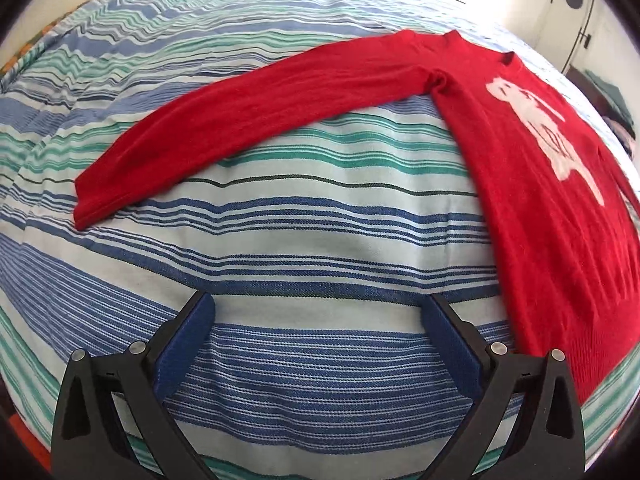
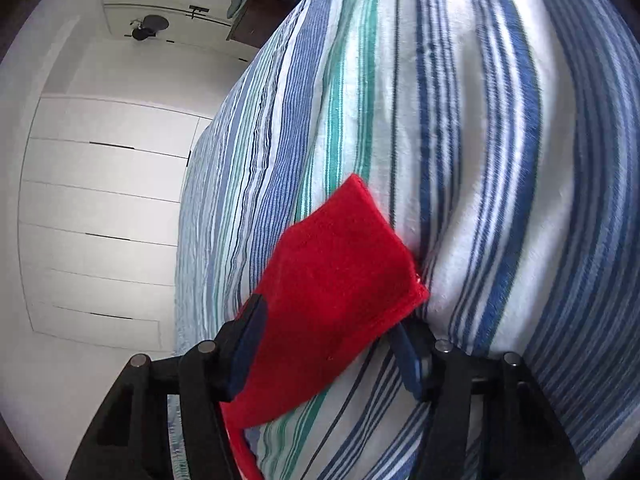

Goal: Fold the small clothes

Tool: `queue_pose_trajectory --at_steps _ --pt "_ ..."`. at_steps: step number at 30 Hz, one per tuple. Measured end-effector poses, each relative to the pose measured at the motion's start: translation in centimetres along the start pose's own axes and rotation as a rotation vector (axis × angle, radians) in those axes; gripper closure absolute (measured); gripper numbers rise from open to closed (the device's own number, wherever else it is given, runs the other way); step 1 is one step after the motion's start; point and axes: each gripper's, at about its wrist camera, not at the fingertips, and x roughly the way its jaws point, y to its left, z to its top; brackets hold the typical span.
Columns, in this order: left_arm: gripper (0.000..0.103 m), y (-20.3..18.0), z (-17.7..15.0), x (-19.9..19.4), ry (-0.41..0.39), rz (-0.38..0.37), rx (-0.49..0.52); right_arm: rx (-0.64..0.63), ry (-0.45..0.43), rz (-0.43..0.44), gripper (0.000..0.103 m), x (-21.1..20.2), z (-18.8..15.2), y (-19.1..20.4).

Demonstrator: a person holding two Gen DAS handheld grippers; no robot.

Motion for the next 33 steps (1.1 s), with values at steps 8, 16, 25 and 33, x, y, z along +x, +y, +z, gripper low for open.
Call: queue_pose_trajectory --at_steps 8,16,25,33 --pt "0.000 0.7 -0.2 0.0 -0.033 -0.032 -0.018 -0.405 0.029 0.067 0.098 -0.2 -2.3 15.6" --pt "0.000 0.9 -0.2 0.0 -0.038 -0.052 -0.024 -0.786 0.301 0.431 0.098 1.7 -19.6 35.3" --pt "0.001 0.8 -0.4 0.0 -0.044 -0.053 -0.009 -0.885 0.754 0.376 0.024 12.3 -34.9 32.6" --pt "0.001 0.4 -0.6 0.2 -0.061 -0.034 0.007 -0.639 0.676 0.234 0.024 12.8 -24.0 27.0"
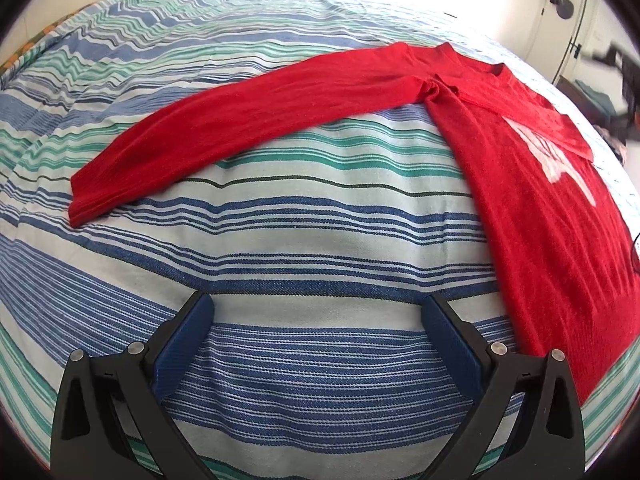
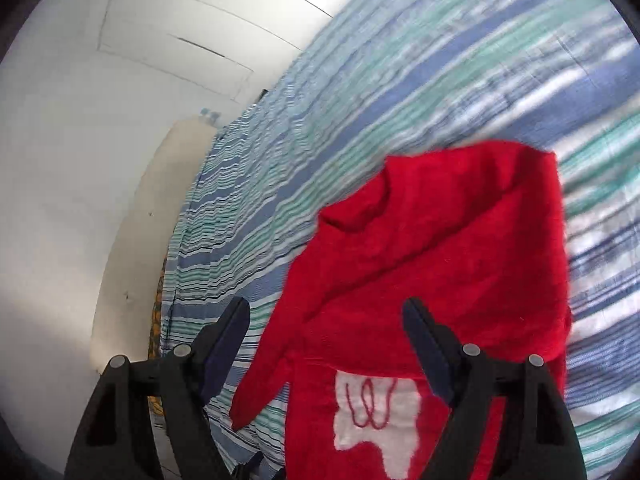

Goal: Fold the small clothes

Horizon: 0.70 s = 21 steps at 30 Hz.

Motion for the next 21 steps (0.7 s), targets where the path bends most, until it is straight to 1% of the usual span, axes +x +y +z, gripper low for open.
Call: queue_pose_trajectory --at_steps 1,2,3,4,5,6,7,8,9,11,12,13,14,15,16,17,18,19,20,21 --pt "0.001 0.0 0.0 0.0 0.000 0.001 0.000 0.056 0.027 -0.014 0.024 0.7 -0.2 -2.0" --pt "0.001 0.0 0.0 0.0 0.000 0.002 -0.001 0.088 0.044 -0.069 0.024 1.1 -0.4 -4.0" --pt "0.001 0.0 0.0 0.0 0.000 0.003 -0.001 0.102 0.055 -0.178 0.024 1.6 -0.9 -5.7" --pt "0.001 0.0 0.0 0.0 -0.001 0.004 -0.001 0.118 0.068 -0.291 0.028 2.0 -1.5 -7.8" --pt "0.001 0.0 0.0 0.0 -0.003 0.005 0.000 0.139 0.063 -0.312 0.053 1.9 -1.8 -9.3" --pt "0.001 0.0 -0.1 0.0 -0.006 0.006 0.001 0.164 0.036 -0.303 0.064 1.3 -2.0 -10.1" --pt "0.001 0.0 -0.1 0.0 -0.009 0.008 0.002 0.179 0.002 -0.273 0.064 0.5 -2.0 -10.1" --pt "0.001 -0.1 -0.1 0.0 -0.011 0.010 0.004 0.170 -0.016 -0.256 0.059 -0.2 -2.0 -9.5" --pt "0.001 -0.2 -0.2 0.0 -0.011 0.013 0.006 0.136 -0.026 -0.242 0.052 -0.7 -2.0 -8.6" --pt "0.001 -0.3 -0.1 0.1 -0.009 0.018 0.008 0.058 -0.035 -0.180 0.048 -1.5 -2.1 -6.3" --pt "0.001 -0.3 -0.1 0.1 -0.008 0.018 0.008 0.039 -0.034 -0.149 0.047 -1.7 -2.5 -5.6" --pt "0.001 -0.3 -0.1 0.2 -0.005 0.017 0.006 0.036 -0.028 -0.127 0.046 -1.7 -3.2 -5.3" --pt "0.001 -0.2 0.0 0.2 -0.001 0.013 0.001 0.047 -0.011 -0.116 0.040 -1.3 -4.2 -5.6" --pt "0.001 -0.1 0.0 0.2 0.005 0.007 -0.003 0.062 0.023 -0.128 0.037 -0.8 -5.5 -6.2" --pt "0.001 0.1 0.1 0.2 0.014 -0.002 -0.008 0.079 0.069 -0.171 0.037 -0.5 -6.8 -7.3" --pt "0.001 0.2 0.2 0.1 0.030 -0.015 -0.010 0.093 0.107 -0.227 0.042 -0.8 -8.2 -8.3" --pt "0.001 0.4 0.4 0.0 0.047 -0.028 -0.010 0.081 0.093 -0.232 0.054 -1.4 -9.4 -8.8" --pt "0.000 0.7 0.6 -0.3 0.065 -0.044 -0.016 0.053 0.062 -0.227 0.053 -2.7 -10.6 -8.8" --pt "0.001 1.2 0.8 -0.8 0.077 -0.061 -0.042 0.020 0.046 -0.236 0.051 -4.2 -11.8 -8.5" --pt "0.001 2.0 1.0 -1.4 0.078 -0.082 -0.085 -0.007 0.042 -0.258 0.046 -5.3 -13.1 -8.1"
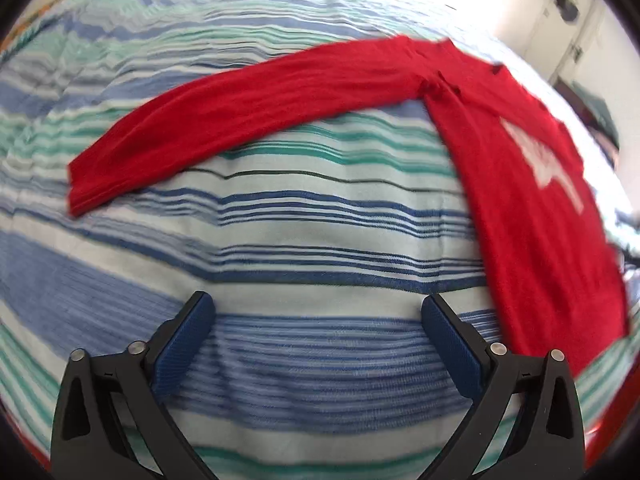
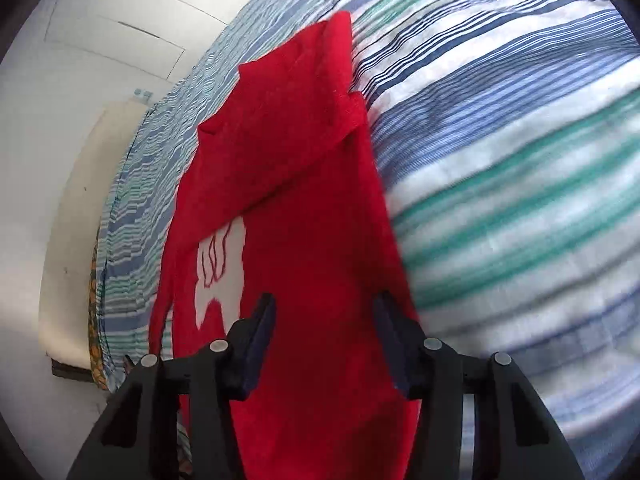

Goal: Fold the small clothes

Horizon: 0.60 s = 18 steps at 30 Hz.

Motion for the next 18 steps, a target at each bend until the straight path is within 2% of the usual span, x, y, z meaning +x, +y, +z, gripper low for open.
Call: queue_pose_trajectory --at_steps 3,6,7,9,10,12,15,16,17,18 --pt "0.001 3.5 1.0 -2.3 -0.056 -0.115 -0.199 -0.039 0.000 -0.059 0.037 -3.9 -5.1 -0.1" --pt "0.001 8.5 2.6 -3.1 -0.124 -0.201 -0.436 -0.127 0.004 -0.072 0.037 -7.2 -10.8 0.6" --pt "0.001 10.0 3.2 -2.6 -0.120 -0.210 -0.503 -0.150 -0.003 -0.072 0.037 -7.7 -12.6 1.0" --pt "0.001 13.2 4.1 0.0 -0.059 -0.253 -0.640 -0.174 -0.025 -0.075 0.037 -8.1 -15.4 1.5" --pt "0.001 14.2 4.3 1.1 -0.043 -0.265 -0.689 -0.189 -0.038 -0.077 0.037 -8.1 -16.2 2.1" --pt "0.001 15.3 4.9 1.6 -0.079 -0.271 -0.736 -0.245 -0.061 -0.059 0.037 -7.9 -16.7 3.7" --pt "0.003 15.6 6.4 1.6 -0.129 -0.219 -0.742 -0.310 -0.051 -0.031 0.035 -7.2 -17.3 5.8" --pt "0.006 15.7 6.8 1.4 -0.145 -0.207 -0.748 -0.313 -0.037 -0.016 0.034 -6.7 -17.5 6.3" --pt "0.025 15.9 7.0 1.2 -0.157 -0.190 -0.751 -0.317 -0.026 -0.004 0.034 -6.2 -18.0 7.0" --pt "0.055 16.1 7.1 1.2 -0.154 -0.158 -0.750 -0.322 -0.014 0.003 0.034 -5.7 -18.2 7.4"
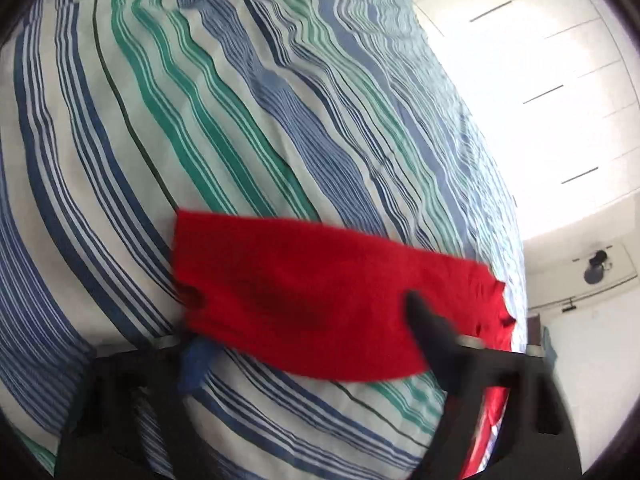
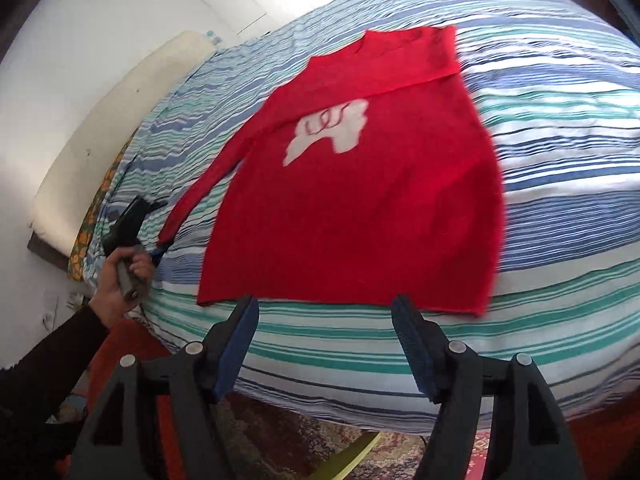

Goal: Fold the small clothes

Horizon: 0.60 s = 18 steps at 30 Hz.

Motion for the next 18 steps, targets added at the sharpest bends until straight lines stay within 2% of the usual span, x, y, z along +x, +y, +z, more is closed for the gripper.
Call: queue_pose_trajectory --at_steps 1,3,4,6,7,9,10,14,16,18 --pt "0.068 0.1 0.3 0.2 0.006 0.050 0.004 -0.010 0.013 0.005 0.034 0.3 -0.3 0.4" --pt "0.088 0.5 0.3 -0.1 0.009 0.065 0.007 -0.032 0.039 0.011 0.034 1.2 -0.7 0.9" --pt "0.092 0.5 0.4 -0.3 0.001 0.070 0.017 -0.042 0.048 0.016 0.034 1.4 -0.9 1.1" --pt "0.095 -1.0 0.4 -1.8 -0.041 0.107 0.105 -0.055 0.048 0.030 0.034 1.6 -1.2 1.2" --pt "0.095 -3.3 0.2 -2.7 -0.071 0.137 0.197 -0.055 0.043 0.039 0.034 2.0 -1.0 1.2" --pt "0.095 -8.3 -0.2 -3.8 -0.108 0.129 0.347 -0.045 0.026 0.049 0.034 2.2 -0.8 0.9" --pt "0.095 -11.4 -0.5 -4.5 -0.122 0.106 0.426 -0.038 0.018 0.056 0.034 2.3 -0.8 0.6" --pt "0.095 -25.8 -4.2 -6.5 -0.157 -0.067 0.723 -0.002 0.004 0.088 0.034 2.0 -0.5 -0.7" --pt "0.095 -32.4 -7.5 -6.6 -0.149 -0.151 0.858 0.023 -0.003 0.103 0.034 1.9 -0.4 -1.4" --pt "0.094 -37.8 -12.4 -5.5 -0.119 -0.220 0.986 0.047 -0.016 0.118 0.034 1.6 -0.3 -2.0"
